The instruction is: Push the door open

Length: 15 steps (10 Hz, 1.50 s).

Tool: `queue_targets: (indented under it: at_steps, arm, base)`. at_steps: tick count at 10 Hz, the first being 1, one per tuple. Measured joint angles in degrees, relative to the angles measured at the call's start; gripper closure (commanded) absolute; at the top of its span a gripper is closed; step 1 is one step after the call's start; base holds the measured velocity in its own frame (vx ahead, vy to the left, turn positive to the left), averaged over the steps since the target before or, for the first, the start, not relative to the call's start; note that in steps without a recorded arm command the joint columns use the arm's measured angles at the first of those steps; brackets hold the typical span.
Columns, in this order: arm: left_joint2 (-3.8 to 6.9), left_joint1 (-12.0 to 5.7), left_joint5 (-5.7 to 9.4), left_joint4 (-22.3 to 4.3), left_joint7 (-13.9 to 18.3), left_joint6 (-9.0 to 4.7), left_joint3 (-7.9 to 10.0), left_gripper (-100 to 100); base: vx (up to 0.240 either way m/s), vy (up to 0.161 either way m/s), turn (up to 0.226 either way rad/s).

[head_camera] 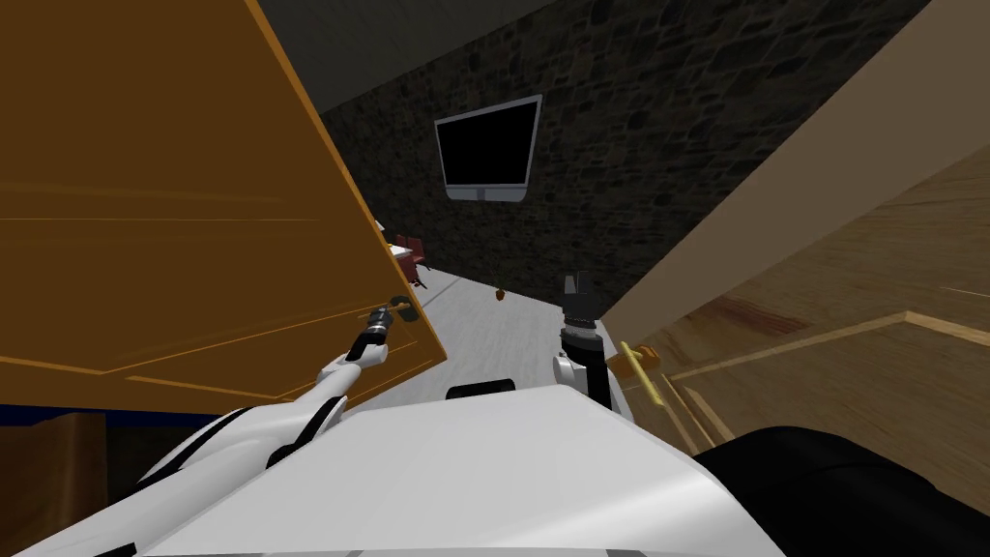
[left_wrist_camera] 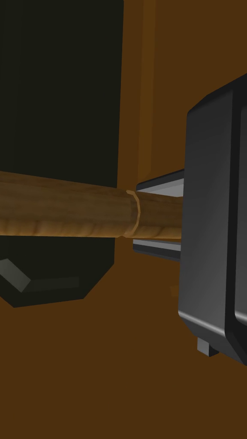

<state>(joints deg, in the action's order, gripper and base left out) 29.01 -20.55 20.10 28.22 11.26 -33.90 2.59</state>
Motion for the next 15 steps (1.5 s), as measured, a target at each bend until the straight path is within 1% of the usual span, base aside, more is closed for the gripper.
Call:
queue_targets:
  at_steps: [1, 2, 3, 4, 5, 6, 7, 8, 9, 12, 15]
  arm:
    - [0.04, 0.01, 0.01, 0.0, 0.3, -0.37, 0.07, 100]
    - [-0.06, 1.28, 0.26, 2.9, -0.3, 1.09, 0.59, 100]
    - [-0.19, 1.39, 0.31, 3.1, -0.5, 1.5, 0.55, 100]
    - [-0.25, 0.98, 0.2, 1.9, -0.3, 0.89, 0.2, 100]
    - [-0.47, 2.31, 0.48, 4.1, -0.9, 1.71, 0.71, 100]
    - [-0.25, 1.96, 0.46, 3.3, -0.8, 1.7, 0.47, 100]
    - [-0.25, 2.18, 0.59, 3.8, -0.9, 1.98, 0.66, 100]
    - [-0.11, 1.91, 0.65, 3.6, -1.0, 1.94, 0.7, 100]
    - [0.2, 1.56, 0.65, 2.8, -0.6, 1.47, 0.54, 100]
    - [0.42, 1.99, 0.91, 3.3, -0.8, 1.57, 0.81, 100]
    - [0.68, 1.8, 1.04, 2.9, -0.9, 1.5, 0.99, 100]
  base:
    - [-0.014, 0.003, 0.001]
    - [0.096, -0.036, 0.123]
    - [0.145, -0.06, 0.17]
    - [0.152, -0.075, 0.181]
    - [0.188, -0.077, 0.151]
    - [0.193, -0.065, 0.163]
    - [0.188, -0.082, 0.142]
    - [0.195, -0.094, 0.146]
    - [0.202, -0.085, 0.171]
    - [0.179, -0.072, 0.123]
    - [0.116, -0.046, 0.059]
